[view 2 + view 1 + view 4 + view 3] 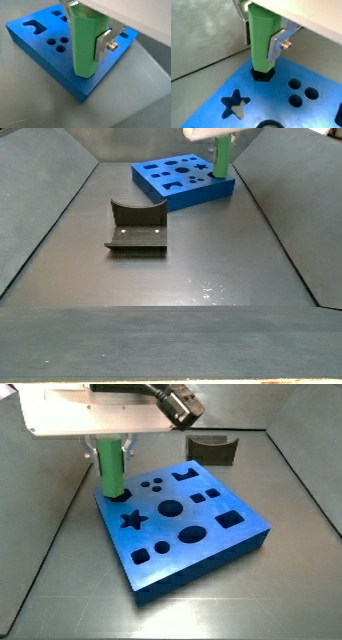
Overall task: Pick up the hexagon object. Move up. Move to above the board. Insert the hexagon object.
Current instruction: Insert the hexagon object.
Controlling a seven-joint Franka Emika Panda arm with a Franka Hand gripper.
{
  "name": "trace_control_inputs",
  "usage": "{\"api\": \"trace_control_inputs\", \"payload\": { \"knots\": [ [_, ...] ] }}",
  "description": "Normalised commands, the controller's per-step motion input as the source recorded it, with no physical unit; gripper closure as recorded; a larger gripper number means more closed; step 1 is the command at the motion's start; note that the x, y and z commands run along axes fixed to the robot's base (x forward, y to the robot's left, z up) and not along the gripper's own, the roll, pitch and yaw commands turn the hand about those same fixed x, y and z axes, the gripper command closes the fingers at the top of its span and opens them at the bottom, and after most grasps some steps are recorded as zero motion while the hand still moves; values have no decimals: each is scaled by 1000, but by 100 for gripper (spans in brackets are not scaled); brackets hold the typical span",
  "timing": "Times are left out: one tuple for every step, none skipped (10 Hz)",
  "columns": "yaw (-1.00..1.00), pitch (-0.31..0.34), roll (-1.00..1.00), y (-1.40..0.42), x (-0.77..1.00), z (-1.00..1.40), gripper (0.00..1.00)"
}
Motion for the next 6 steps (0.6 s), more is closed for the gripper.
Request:
{"api": "trace_control_inputs", "payload": {
  "knots": [
    [0,0,-6,0,0,0,100],
    [3,0,26,-3,-29,-86,100],
    [726,-220,26,0,-366,-363,100],
    [703,-257,-354,214,-243,-229,100],
    [331,-23,-114,117,0,-23,100],
    [0,0,0,0,34,-14,100]
  ]
}}
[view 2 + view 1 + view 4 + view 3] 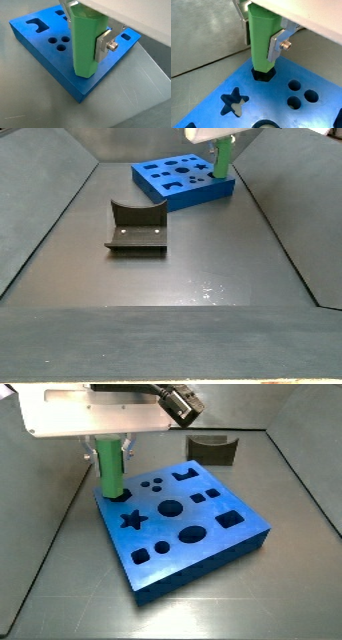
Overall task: Pick up the hexagon object. Move up. Move to above the board. Insert the hexagon object.
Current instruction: Insert the hexagon object.
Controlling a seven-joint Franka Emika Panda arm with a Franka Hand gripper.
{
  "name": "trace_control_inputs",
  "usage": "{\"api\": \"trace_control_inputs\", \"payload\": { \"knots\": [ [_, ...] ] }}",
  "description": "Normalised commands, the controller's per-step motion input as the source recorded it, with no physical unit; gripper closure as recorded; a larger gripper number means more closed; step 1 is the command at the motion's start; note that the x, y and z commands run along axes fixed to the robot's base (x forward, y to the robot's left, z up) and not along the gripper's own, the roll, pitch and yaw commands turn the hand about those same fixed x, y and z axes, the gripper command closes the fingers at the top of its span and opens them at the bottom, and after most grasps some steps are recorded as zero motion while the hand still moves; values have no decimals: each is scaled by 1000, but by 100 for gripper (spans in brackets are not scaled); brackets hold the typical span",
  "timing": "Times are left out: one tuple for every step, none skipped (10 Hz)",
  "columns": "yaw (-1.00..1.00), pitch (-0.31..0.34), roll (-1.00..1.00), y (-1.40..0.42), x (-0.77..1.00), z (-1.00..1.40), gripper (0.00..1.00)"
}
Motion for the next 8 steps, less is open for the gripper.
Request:
{"api": "trace_control_inputs", "payload": {
  "knots": [
    [186,0,57,0,49,-231,100],
    [277,0,323,-546,457,-480,100],
    [0,54,43,-129,237,-94,100],
    [160,0,0,-69,111,-209,100],
    [380,0,0,-374,343,-374,100],
    [111,0,-440,103,771,-414,100],
    [0,0,-409,289,311,0,100],
    [0,-9,-89,146,-29,0,100]
  ]
}}
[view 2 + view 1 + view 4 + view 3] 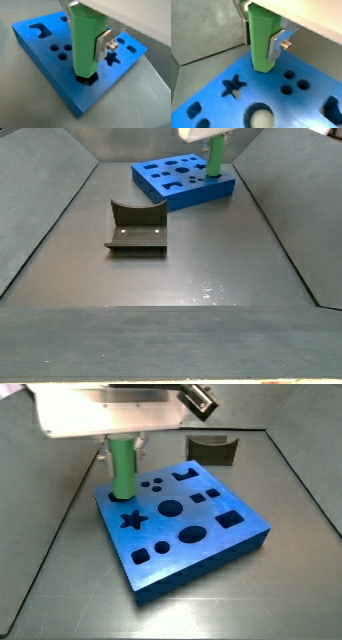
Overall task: Pick up the hexagon object. Move up. Move to above the board. Insert the hexagon object.
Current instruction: Insert the hexagon object.
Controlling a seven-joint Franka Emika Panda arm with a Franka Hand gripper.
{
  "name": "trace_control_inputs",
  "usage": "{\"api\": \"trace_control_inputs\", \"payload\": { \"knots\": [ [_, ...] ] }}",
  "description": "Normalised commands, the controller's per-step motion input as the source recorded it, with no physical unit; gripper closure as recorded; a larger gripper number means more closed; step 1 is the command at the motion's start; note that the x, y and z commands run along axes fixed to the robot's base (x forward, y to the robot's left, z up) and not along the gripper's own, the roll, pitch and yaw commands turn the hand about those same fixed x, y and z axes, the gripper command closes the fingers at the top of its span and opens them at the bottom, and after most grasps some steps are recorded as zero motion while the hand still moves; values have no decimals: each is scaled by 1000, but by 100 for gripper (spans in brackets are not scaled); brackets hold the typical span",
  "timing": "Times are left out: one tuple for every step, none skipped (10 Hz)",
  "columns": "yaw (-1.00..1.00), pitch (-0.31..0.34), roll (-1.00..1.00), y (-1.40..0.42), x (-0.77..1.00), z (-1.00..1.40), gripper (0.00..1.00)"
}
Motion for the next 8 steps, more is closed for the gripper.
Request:
{"api": "trace_control_inputs", "payload": {
  "knots": [
    [31,-80,-629,546,-34,0,100],
    [-9,-171,-160,3,-126,0,100],
    [0,-234,374,-260,-274,-71,100],
    [0,-134,1000,-620,-311,-109,100],
    [23,-117,703,-551,-231,-71,100],
    [0,0,0,0,0,-46,100],
    [0,49,0,254,171,-146,100],
    [163,280,0,523,309,-77,100]
  ]
}}
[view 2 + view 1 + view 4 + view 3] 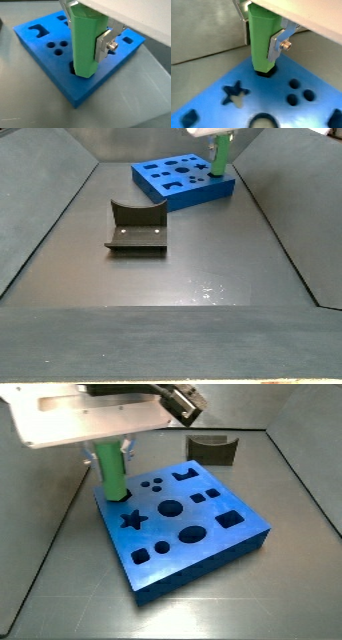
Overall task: Pick up the hexagon object. Move up. Move to above the board. Insert the hexagon object.
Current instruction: Insert the hexagon object.
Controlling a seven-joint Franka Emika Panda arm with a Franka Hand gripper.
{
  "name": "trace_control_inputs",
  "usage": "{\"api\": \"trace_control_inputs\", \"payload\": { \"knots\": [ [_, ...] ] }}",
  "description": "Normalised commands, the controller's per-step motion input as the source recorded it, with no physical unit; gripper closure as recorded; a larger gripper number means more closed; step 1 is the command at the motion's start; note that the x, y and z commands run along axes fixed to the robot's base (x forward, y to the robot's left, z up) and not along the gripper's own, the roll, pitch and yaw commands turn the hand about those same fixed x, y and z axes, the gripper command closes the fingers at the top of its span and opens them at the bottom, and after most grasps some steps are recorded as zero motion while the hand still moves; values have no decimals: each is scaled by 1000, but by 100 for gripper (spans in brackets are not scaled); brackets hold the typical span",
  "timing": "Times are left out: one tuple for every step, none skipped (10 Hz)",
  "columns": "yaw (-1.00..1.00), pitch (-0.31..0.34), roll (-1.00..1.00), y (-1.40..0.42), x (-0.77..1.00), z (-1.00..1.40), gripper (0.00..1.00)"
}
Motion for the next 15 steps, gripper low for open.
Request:
{"api": "trace_control_inputs", "payload": {
  "knots": [
    [0,0,6,31,0,20,100],
    [0,0,0,0,-51,-83,100],
    [-60,-83,417,-360,-366,-120,100],
    [-46,0,226,-194,-74,-6,100],
    [0,-6,0,0,0,0,100],
    [0,0,0,0,86,-17,100],
    [-29,137,0,0,506,-166,100],
    [-6,77,-26,0,269,-63,100],
    [0,0,0,0,0,-34,100],
    [-371,0,77,-186,109,-189,100],
    [-254,0,26,-3,0,-43,100],
    [0,0,0,-23,6,0,100],
    [74,0,0,-129,149,-460,100],
    [37,0,20,-191,74,-503,100],
    [14,0,94,-217,63,-591,100]
  ]
}}
